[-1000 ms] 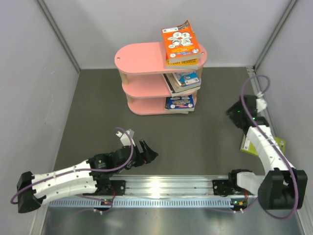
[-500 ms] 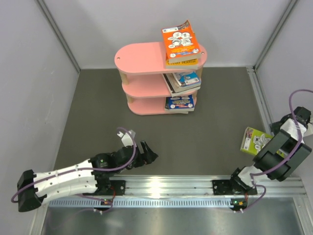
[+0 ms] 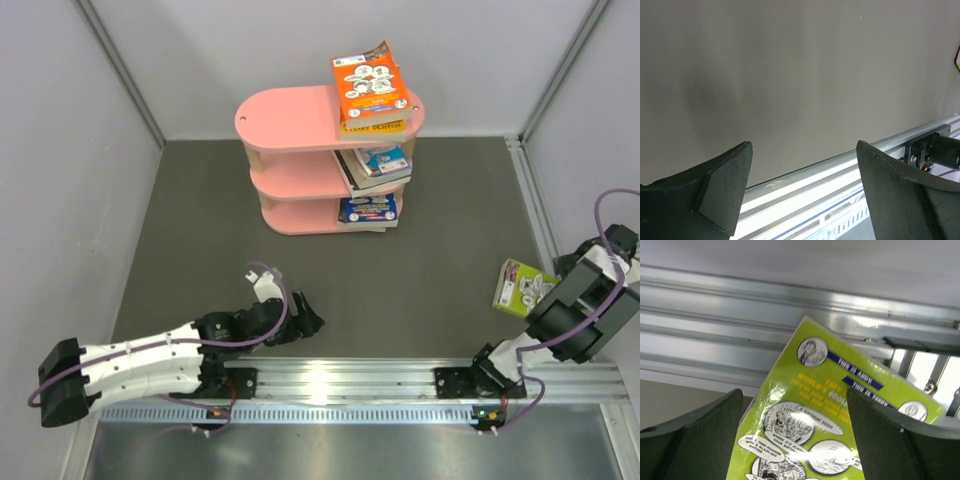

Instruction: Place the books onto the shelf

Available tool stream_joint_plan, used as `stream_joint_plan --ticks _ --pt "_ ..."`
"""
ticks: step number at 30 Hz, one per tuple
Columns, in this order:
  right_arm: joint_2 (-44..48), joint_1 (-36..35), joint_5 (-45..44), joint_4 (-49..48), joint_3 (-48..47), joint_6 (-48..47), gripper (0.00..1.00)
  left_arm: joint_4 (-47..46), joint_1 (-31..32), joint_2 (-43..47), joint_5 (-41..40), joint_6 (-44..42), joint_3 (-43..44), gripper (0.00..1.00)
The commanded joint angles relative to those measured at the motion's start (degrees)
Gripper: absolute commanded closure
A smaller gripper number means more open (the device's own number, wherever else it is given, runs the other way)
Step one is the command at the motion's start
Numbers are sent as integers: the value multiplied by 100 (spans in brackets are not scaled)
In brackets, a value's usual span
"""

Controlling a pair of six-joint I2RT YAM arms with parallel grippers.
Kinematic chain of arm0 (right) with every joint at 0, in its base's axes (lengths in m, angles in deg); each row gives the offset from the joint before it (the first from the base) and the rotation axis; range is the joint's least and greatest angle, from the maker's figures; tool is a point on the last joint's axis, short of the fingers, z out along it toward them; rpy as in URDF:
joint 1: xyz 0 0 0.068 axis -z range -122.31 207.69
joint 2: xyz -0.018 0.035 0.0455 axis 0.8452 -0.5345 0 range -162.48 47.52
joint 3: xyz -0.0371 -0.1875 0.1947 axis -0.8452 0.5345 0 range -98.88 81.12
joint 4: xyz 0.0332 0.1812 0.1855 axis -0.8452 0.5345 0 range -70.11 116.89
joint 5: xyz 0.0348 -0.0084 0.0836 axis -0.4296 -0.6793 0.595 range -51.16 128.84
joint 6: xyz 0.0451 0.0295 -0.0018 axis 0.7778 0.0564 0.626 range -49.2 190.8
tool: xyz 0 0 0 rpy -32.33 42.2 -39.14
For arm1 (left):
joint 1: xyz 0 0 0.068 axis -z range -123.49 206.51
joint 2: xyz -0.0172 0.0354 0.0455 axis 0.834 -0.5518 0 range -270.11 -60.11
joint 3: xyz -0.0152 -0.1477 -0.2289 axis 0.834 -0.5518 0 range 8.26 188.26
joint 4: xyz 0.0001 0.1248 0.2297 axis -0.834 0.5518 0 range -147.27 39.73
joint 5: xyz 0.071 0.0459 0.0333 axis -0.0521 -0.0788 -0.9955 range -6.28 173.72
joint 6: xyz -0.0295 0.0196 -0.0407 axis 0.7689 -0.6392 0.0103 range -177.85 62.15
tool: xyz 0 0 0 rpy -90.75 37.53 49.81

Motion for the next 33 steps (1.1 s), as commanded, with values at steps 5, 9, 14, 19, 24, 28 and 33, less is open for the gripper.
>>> stream_joint_plan --ticks 5,9,14,19,24,28,33 --pt "-1243 -981 -318 -226 -162 394 13 54 -28 578 -142 244 -168 11" --pt "-1489 -1070 -222 -419 -180 447 12 1019 -28 1385 -397 420 -132 12" --pt "-1394 -1193 -54 -525 -75 377 28 1865 -28 2327 -775 622 -290 12" --pt "-963 -1298 -11 -543 92 210 100 2042 -28 2759 -986 649 -335 13" --pt "-753 -1955 384 -649 303 359 100 1779 -28 2417 -925 570 -370 14" --pt "100 -2791 649 -842 707 640 100 1497 -28 2136 -872 517 -352 14" --pt "637 -4492 825 -745 576 1281 100 1155 -28 1854 -854 421 -352 14"
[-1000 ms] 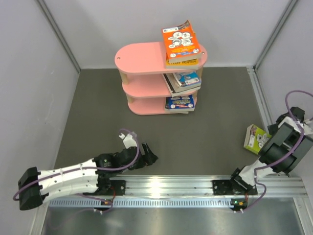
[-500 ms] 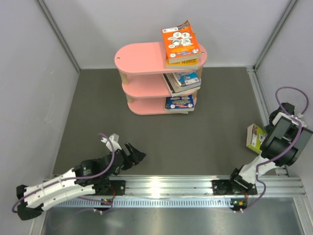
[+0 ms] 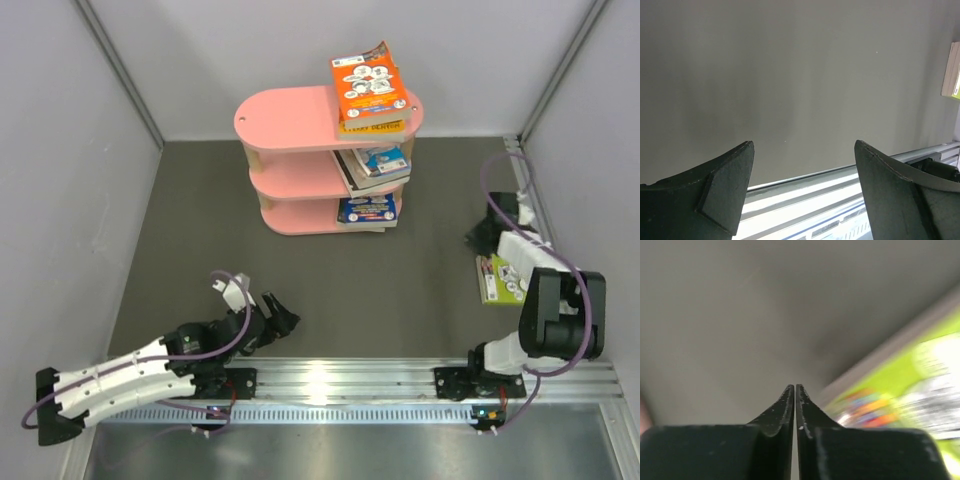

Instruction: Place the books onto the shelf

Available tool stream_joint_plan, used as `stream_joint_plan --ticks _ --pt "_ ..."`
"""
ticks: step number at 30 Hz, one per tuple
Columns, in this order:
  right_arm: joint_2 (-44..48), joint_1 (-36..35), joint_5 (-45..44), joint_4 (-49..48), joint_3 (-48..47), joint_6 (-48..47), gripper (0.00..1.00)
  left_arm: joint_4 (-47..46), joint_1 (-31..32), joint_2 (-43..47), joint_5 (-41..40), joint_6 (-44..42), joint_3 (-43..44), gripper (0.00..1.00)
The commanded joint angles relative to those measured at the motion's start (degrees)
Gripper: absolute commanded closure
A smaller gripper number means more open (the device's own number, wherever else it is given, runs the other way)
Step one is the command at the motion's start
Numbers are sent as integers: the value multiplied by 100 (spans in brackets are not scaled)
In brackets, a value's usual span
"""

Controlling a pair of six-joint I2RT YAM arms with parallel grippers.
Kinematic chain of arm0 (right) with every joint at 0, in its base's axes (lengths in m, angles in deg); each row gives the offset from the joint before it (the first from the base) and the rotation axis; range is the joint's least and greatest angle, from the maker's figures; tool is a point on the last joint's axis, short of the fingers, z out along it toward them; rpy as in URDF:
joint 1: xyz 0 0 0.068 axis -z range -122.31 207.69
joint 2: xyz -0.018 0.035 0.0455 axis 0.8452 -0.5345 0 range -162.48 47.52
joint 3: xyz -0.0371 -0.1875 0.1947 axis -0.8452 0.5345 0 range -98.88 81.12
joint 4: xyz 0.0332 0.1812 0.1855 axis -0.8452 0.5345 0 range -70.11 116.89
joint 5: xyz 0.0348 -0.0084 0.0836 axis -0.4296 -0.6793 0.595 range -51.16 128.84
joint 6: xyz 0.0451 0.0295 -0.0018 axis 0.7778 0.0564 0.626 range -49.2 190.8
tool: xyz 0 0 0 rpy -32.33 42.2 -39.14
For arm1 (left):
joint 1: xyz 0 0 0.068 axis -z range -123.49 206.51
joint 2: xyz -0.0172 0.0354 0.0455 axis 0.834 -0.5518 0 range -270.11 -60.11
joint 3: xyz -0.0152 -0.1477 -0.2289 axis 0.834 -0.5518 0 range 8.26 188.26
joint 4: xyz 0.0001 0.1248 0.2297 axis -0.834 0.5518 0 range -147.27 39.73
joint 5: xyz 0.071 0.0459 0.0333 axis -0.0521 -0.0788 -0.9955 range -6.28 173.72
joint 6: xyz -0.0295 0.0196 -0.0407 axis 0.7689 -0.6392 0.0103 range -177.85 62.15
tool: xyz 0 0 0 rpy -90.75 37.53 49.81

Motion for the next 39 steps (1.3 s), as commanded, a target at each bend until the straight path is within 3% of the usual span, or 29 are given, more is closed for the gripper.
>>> stream_joint_plan --ticks 1,3,7,11,16,17,21,23,32,39 --pt "139 -1126 934 241 14 766 100 -531 -14 -185 -39 -132 -66 14" --pt "-1 -2125 1004 101 5 1082 100 -723 -14 -343 -31 -168 -66 14" --pt "59 -2588 602 108 -39 1145 100 -909 -14 -660 92 -229 135 15" --pt "411 -1720 -6 643 -442 462 100 -787 -14 -845 216 -229 233 16" --pt "359 99 -95 970 -1075 -172 96 -909 -6 -600 189 -238 5 16" --pt "307 589 1 970 -1128 -234 92 -944 -14 -573 189 -238 -4 16" --pt "-123 1645 318 900 -1304 -367 20 -857 -14 -563 216 -256 -13 16" --pt "-317 2181 493 856 -1322 -367 11 -813 -14 -581 233 -247 -31 16" --pt "-1302 3730 713 532 -1208 -253 8 -549 -14 -502 295 -98 -13 16" --pt "-1330 3995 276 556 -1164 -15 12 -216 -14 -397 312 104 66 17"
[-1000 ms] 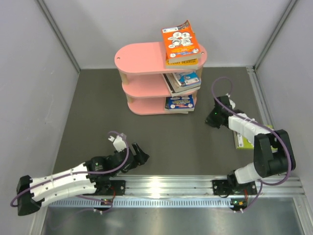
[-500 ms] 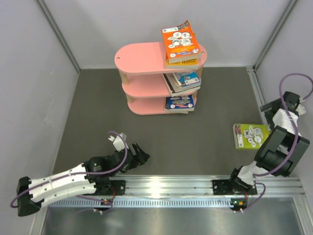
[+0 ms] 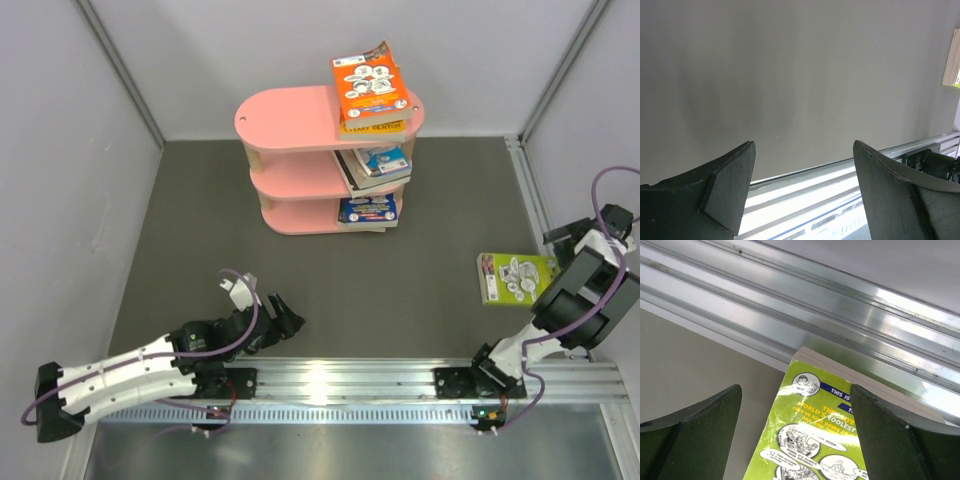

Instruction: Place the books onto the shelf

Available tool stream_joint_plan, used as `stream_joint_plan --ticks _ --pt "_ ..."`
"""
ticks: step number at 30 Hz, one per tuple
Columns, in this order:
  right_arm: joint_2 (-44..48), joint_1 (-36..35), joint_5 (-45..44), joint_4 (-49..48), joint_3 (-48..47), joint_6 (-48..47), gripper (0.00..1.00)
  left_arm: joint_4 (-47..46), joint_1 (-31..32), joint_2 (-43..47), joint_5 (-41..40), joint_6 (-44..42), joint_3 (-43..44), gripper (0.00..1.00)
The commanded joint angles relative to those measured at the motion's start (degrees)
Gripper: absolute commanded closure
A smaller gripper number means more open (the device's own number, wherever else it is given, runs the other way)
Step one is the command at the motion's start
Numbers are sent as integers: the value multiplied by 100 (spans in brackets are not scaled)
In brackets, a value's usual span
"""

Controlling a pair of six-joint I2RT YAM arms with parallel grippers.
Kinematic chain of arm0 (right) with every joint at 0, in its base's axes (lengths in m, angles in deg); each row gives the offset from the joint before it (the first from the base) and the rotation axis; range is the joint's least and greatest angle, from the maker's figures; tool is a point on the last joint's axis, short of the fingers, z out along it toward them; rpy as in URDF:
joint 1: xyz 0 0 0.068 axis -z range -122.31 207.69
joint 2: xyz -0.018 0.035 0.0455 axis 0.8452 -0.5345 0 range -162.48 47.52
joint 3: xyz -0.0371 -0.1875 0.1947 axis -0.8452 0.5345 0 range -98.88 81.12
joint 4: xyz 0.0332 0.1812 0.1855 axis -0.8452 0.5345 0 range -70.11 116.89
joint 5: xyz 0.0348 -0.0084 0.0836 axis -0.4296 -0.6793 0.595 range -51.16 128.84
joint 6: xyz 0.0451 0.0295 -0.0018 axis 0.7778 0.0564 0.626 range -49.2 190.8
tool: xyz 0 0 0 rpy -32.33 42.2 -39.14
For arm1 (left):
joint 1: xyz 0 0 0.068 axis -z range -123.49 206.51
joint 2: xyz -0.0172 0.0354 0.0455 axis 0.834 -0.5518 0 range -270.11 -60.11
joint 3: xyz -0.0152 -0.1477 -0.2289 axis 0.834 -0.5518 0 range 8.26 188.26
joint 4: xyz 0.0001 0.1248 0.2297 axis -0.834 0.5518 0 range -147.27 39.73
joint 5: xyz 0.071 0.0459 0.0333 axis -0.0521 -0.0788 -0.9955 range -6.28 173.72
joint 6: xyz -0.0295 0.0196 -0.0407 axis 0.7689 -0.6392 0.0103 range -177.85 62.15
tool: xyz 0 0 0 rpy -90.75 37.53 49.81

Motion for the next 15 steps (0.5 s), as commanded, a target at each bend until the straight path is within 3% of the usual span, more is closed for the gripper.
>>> stream_joint_plan --ticks 1,5,7,11,15 --pt "-245 866 -763 -33 -3 599 12 268 -14 147 0 174 74 17" --pt "11 549 -1930 195 -197 458 10 383 -14 350 -70 254 -31 17" --pt "-15 540 -2082 222 -188 406 13 400 -14 411 -62 271 -22 17" --pt "55 -275 -3475 336 -425 116 13 637 -14 420 -9 377 48 17" --pt "-331 -602 -4007 380 -697 -51 13 734 -14 578 -44 403 -118 17"
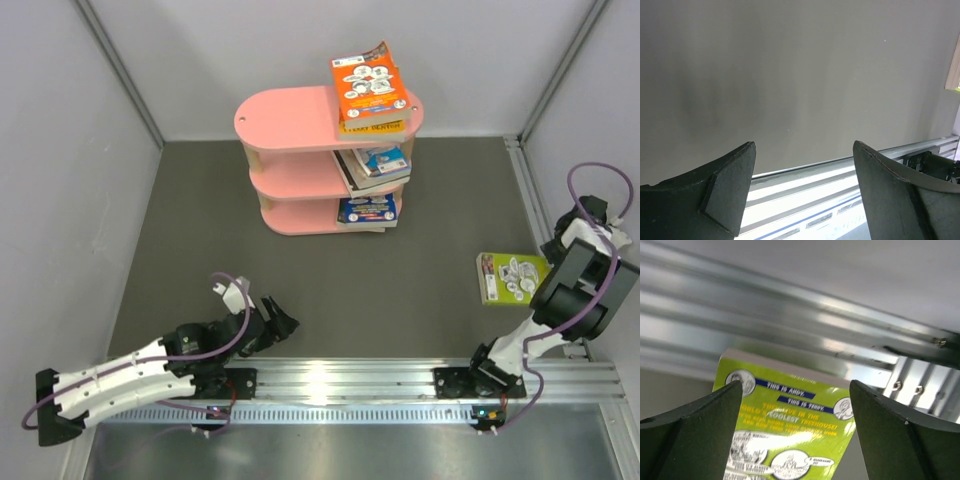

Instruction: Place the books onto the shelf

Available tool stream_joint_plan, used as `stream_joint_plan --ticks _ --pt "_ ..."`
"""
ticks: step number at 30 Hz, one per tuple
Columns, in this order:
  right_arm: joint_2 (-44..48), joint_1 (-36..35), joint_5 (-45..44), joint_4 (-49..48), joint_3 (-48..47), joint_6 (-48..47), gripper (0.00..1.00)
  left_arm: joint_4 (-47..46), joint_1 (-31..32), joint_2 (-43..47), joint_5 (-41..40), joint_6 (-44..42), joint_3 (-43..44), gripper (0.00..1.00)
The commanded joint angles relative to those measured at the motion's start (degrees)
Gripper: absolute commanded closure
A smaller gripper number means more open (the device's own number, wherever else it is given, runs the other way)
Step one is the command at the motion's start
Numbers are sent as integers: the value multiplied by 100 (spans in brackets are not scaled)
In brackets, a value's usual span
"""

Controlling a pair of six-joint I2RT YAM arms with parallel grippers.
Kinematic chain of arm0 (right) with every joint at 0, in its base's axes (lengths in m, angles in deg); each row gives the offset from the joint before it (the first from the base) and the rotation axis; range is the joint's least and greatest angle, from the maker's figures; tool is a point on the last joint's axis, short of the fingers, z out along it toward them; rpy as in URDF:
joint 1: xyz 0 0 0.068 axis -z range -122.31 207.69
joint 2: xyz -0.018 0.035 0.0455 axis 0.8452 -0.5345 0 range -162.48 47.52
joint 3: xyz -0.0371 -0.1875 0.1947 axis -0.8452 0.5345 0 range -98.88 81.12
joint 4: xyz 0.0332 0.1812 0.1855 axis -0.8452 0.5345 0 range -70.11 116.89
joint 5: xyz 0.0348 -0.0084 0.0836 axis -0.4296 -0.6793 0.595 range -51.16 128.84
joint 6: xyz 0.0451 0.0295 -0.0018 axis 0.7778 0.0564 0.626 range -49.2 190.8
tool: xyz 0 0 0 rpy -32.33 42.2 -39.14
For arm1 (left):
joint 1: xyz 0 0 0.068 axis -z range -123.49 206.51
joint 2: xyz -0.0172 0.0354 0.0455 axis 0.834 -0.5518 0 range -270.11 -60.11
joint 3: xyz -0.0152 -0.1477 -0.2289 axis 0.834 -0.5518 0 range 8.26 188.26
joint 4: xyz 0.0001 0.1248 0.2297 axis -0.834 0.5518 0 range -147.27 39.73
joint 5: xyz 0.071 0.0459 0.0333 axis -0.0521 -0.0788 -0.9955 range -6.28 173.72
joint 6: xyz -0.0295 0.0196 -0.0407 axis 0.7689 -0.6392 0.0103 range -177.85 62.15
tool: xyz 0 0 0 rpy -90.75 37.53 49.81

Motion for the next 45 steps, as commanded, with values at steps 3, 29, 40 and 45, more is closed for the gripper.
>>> stream_joint_plan --ticks 3,29,40,45 --pt "-521 90 -1541 -522 -591 143 14 81 -6 294 -95 187 -263 17" --pt "858 -1559 2238 -1699 1947 1364 16 -192 -6 296 46 240 -581 18" --pt "832 -5681 2484 -1754 1264 2138 17 -807 -14 -389 -200 -67 -229 19" --pt "1849 -5842 1057 -878 1554 1796 19 -1254 -14 -1338 -323 -480 298 19"
